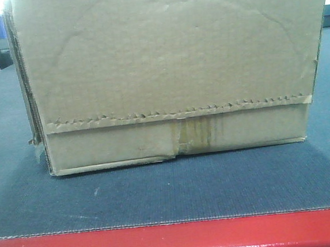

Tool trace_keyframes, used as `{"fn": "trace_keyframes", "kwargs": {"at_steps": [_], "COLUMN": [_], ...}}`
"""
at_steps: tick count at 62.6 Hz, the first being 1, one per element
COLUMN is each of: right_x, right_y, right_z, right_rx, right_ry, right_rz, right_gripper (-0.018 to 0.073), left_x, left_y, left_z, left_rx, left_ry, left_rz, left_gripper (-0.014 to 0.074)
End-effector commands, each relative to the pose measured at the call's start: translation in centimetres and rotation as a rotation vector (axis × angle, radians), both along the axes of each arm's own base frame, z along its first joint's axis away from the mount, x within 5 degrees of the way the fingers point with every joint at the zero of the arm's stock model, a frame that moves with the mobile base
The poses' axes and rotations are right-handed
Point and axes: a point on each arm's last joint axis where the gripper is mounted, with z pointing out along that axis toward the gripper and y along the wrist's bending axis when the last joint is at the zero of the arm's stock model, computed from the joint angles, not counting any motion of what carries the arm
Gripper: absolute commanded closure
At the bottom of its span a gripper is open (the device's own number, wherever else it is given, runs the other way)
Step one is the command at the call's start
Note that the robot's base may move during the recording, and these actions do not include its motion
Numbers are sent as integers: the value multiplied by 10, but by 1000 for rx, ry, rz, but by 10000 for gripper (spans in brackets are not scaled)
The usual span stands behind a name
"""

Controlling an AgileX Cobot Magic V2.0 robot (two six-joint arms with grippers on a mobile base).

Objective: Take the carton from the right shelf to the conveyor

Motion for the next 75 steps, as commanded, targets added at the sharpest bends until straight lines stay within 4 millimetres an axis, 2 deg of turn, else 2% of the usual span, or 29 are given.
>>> {"fn": "trace_keyframes", "kwargs": {"at_steps": [1,13,37,40,44,75], "right_x": [-1,-1,-1,-1,-1,-1], "right_y": [-1,-1,-1,-1,-1,-1], "right_z": [2,2,2,2,2,2], "right_rx": [-5,-5,-5,-5,-5,-5], "right_ry": [-32,-32,-33,-33,-33,-33], "right_rz": [-8,-8,-8,-8,-8,-8], "right_gripper": [634,634,634,634,634,634], "left_x": [-4,-8,20,20,21,21], "left_y": [0,-3,-2,-3,-2,-2], "left_z": [1,-18,-119,-114,-121,-121], "left_rx": [14,115,101,104,100,100], "left_ry": [-26,-36,-73,-136,-65,-66], "left_rz": [11,37,54,54,54,54], "left_gripper": [583,583,583,583,583,583]}}
